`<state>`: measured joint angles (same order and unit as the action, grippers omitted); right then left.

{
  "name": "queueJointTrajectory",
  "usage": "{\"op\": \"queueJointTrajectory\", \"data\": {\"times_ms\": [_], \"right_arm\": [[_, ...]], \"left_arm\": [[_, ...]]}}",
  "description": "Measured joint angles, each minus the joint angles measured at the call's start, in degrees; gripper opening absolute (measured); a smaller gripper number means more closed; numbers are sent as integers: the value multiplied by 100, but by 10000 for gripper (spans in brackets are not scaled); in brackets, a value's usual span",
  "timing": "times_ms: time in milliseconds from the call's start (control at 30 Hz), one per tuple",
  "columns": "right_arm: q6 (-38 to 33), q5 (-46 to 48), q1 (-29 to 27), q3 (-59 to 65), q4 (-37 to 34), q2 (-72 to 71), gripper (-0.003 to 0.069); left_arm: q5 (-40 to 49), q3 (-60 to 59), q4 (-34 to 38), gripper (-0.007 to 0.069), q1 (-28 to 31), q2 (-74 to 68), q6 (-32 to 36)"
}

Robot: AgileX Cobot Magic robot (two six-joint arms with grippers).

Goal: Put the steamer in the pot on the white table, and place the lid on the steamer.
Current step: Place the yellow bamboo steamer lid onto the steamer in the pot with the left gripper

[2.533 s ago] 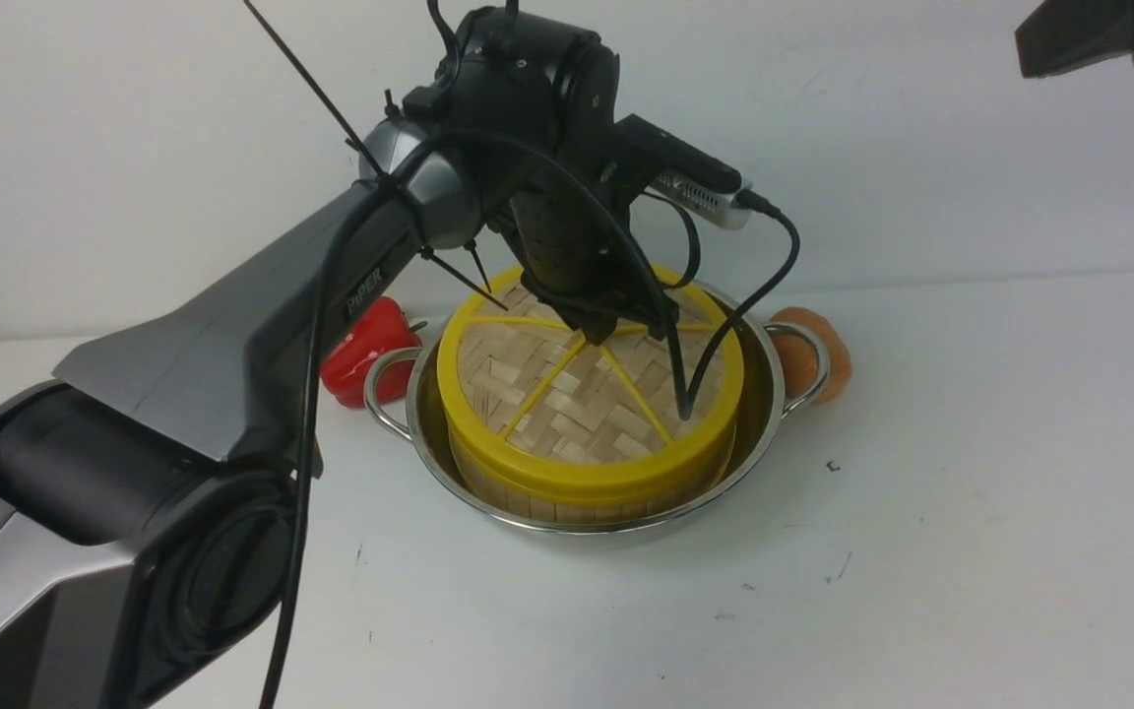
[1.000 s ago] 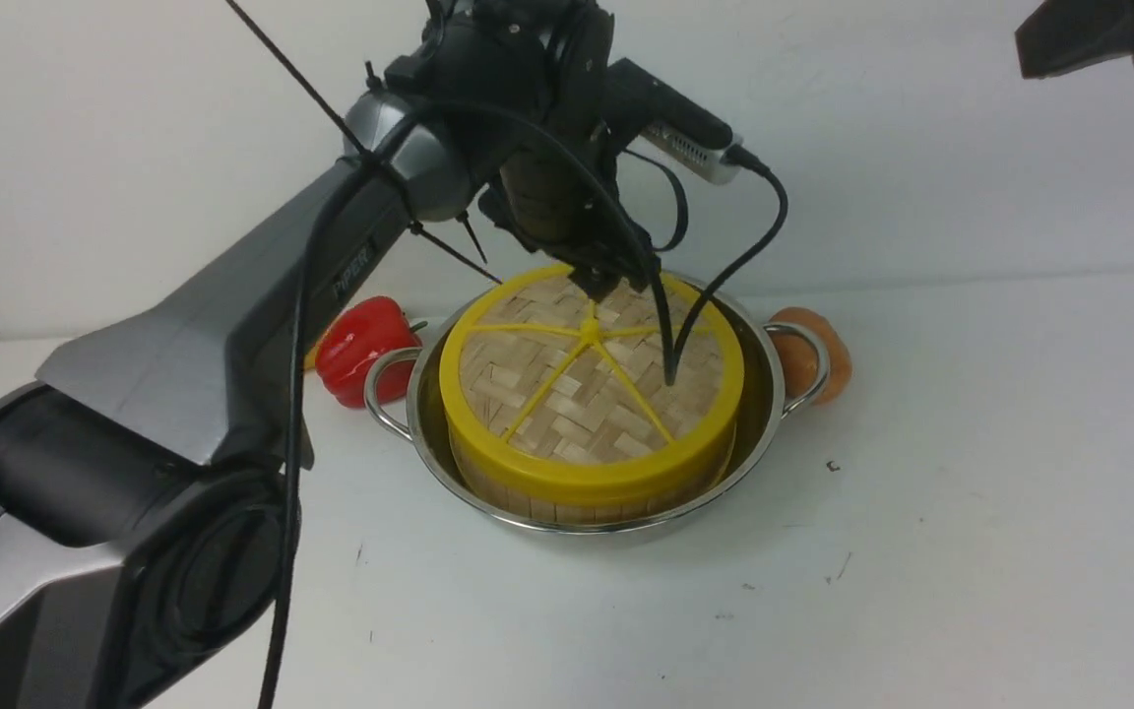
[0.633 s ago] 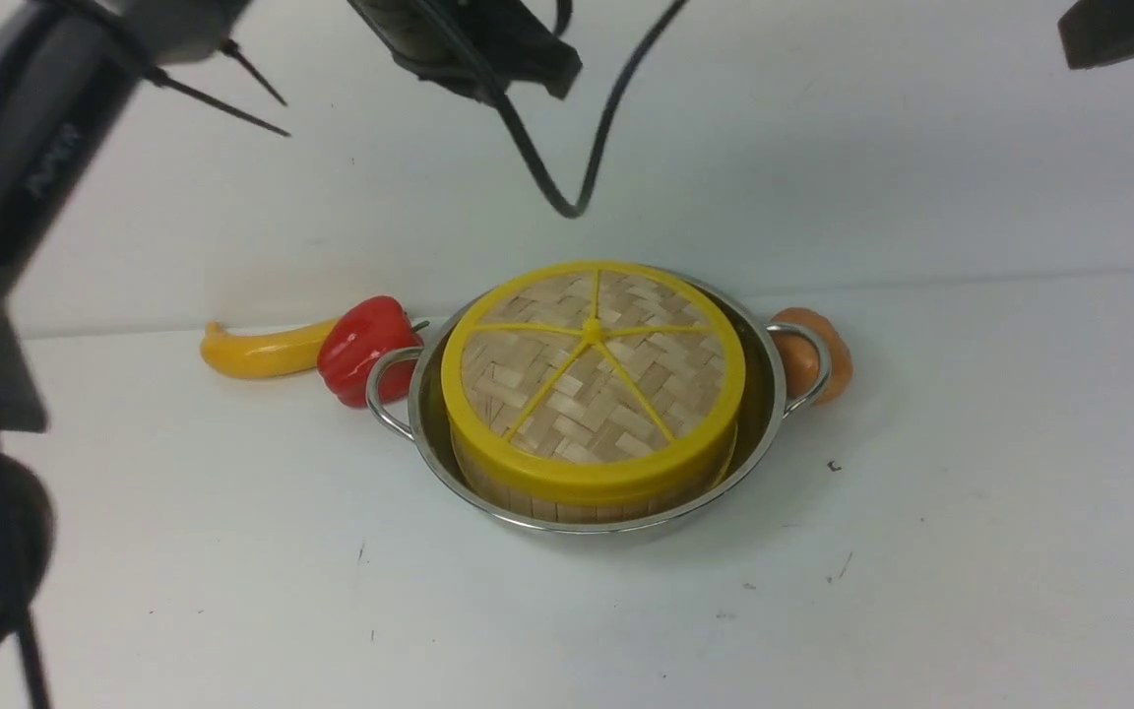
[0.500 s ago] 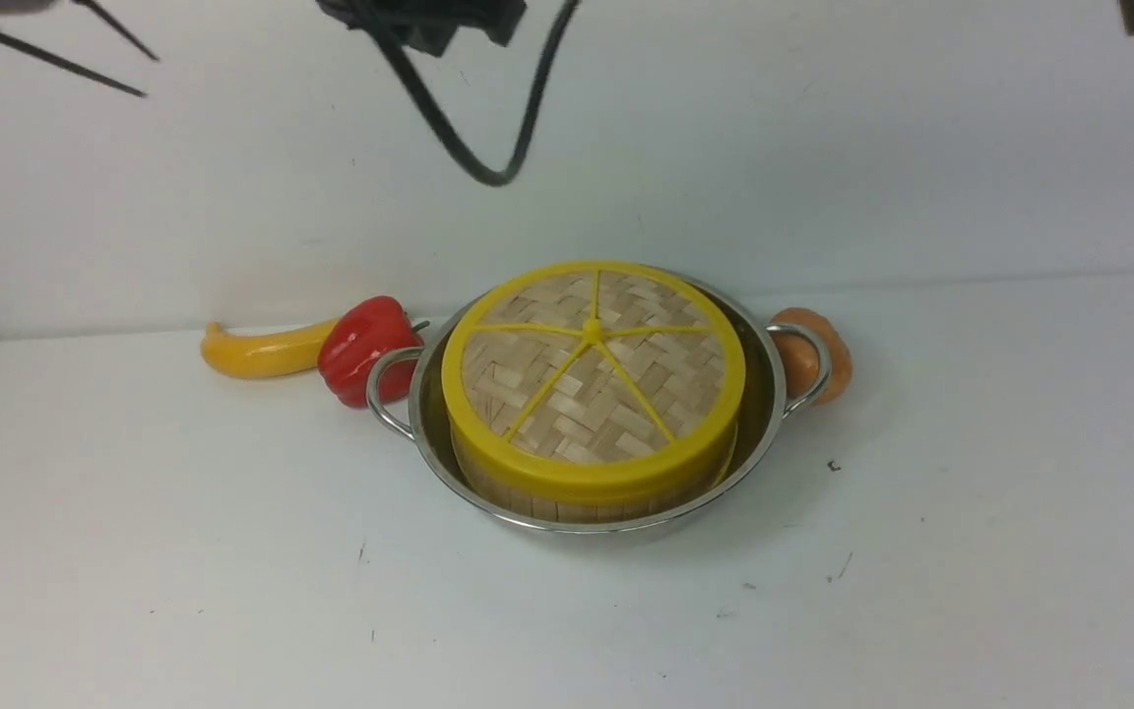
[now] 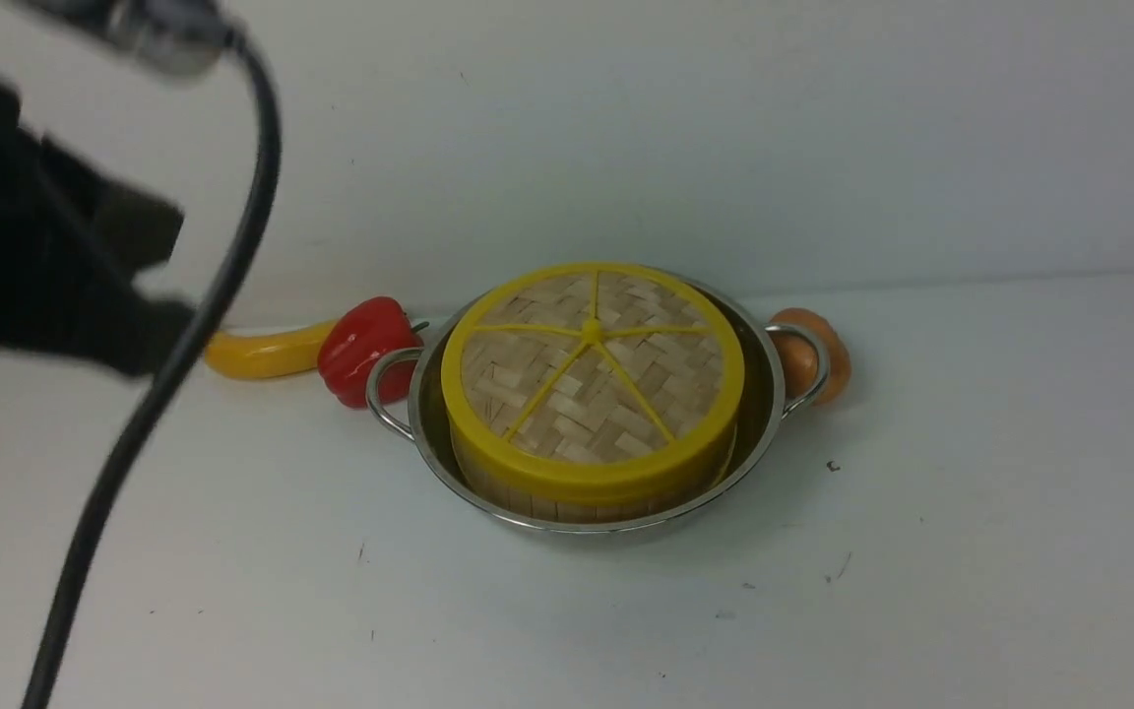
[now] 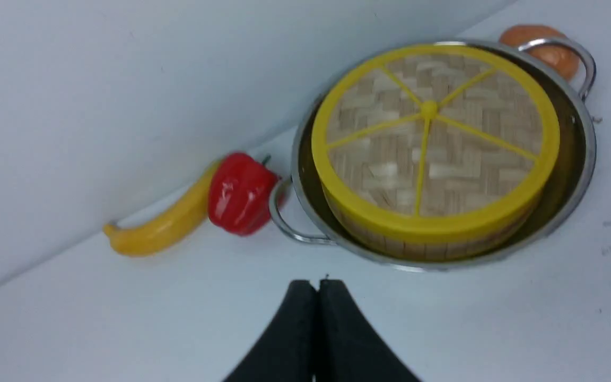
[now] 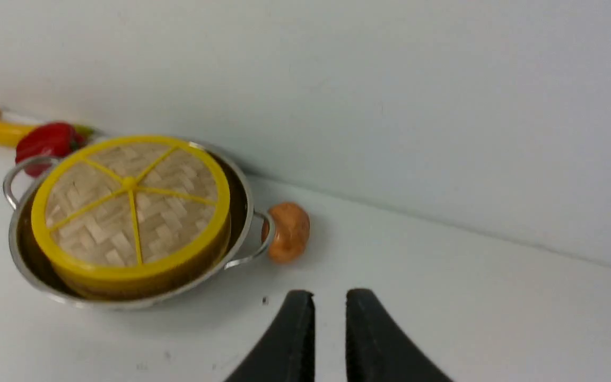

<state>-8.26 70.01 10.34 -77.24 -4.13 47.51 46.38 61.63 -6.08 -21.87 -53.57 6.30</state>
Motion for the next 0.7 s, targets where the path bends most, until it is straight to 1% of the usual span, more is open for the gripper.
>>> {"op": "queueJointTrajectory", "data": {"times_ms": [133, 167, 267, 300, 367, 533, 700], "right_arm": [[0, -522, 0, 1430, 0, -659, 109], [0, -562, 0, 1501, 0, -729, 109], [-85, -1331, 0, 2757, 0, -1284, 109], [-95, -1376, 0, 2814, 0, -1308, 109], [-218, -1910, 0, 3521, -9, -1600, 109], [-301, -2767, 0, 4425, -141, -1901, 109], [-303, -3019, 0, 4558, -174, -1924, 116]], "left_arm": [[-490, -1686, -12, -21, 0, 1297, -320], [-519, -1757, -12, -21, 0, 1297, -329], [-1026, -2677, 10, -21, 0, 2298, -462], [-1050, -2711, 9, -21, 0, 2346, -475], [-1340, -3094, 22, -20, 0, 2907, -533], [-1488, -3464, 22, -6, 0, 3423, -555], [-1605, -3476, 10, -1, 0, 3441, -597]]}}
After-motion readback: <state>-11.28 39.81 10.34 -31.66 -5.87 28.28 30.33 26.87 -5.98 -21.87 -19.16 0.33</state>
